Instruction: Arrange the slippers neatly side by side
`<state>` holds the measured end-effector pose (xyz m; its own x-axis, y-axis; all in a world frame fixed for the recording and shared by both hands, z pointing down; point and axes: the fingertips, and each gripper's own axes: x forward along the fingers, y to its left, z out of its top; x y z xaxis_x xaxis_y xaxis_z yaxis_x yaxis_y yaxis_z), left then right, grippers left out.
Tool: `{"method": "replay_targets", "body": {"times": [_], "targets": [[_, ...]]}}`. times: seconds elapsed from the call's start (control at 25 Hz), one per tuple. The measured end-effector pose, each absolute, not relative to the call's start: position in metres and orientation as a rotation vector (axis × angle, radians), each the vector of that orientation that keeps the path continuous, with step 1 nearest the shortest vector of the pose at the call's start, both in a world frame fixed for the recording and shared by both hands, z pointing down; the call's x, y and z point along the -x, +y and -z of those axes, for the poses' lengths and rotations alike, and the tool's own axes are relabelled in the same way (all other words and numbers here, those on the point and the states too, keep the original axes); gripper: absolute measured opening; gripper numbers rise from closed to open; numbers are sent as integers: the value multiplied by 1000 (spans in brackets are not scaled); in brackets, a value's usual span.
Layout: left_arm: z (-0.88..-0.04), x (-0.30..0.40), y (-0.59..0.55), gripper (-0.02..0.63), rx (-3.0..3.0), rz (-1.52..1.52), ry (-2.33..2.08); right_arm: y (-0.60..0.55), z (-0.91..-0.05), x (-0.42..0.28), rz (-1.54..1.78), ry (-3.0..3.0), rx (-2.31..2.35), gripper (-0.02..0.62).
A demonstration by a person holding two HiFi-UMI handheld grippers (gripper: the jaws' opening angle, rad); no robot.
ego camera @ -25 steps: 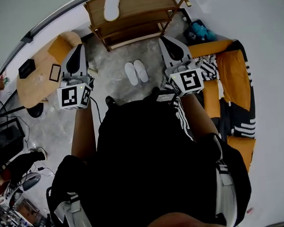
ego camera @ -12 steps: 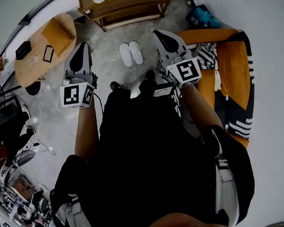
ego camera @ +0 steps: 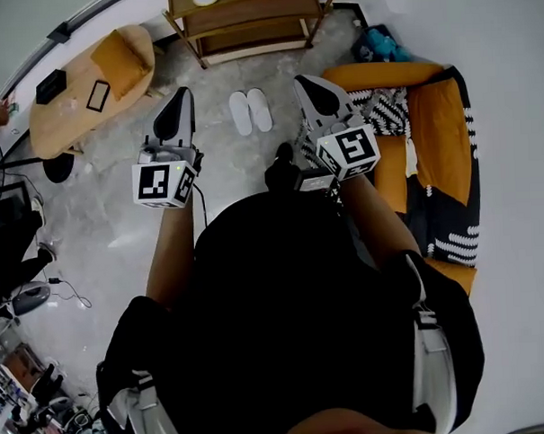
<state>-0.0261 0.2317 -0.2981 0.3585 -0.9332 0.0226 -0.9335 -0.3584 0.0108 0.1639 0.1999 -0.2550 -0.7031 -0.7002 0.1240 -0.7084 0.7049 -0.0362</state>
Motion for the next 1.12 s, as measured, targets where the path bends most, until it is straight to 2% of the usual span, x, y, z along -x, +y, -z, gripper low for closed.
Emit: {"method": "replay_targets", "body": {"times": [0.52,1.12], "targets": [[246,105,416,15,-2411,-23,-1777,364,253,-80,-116,-2822,-1076,31],[277,66,445,15,-2436,2,-1788,399,304,-116,-2,-2895,-1039,31]]}}
